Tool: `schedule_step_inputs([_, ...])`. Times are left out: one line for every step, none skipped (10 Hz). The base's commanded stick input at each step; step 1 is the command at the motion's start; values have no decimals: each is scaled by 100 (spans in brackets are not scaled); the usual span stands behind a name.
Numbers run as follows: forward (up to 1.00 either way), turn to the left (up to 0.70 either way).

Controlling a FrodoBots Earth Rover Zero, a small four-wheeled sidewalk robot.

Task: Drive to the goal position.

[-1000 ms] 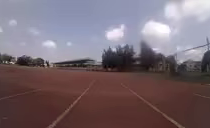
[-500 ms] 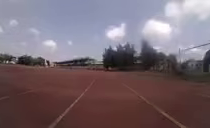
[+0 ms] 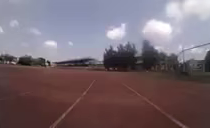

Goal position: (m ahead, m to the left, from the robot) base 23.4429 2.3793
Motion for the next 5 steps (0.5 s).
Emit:
schedule_step_inputs([70, 0])
schedule_step_inputs([70, 0])
schedule_step_inputs([70, 0])
schedule_step_inputs([70, 0])
schedule_step_inputs([70, 0])
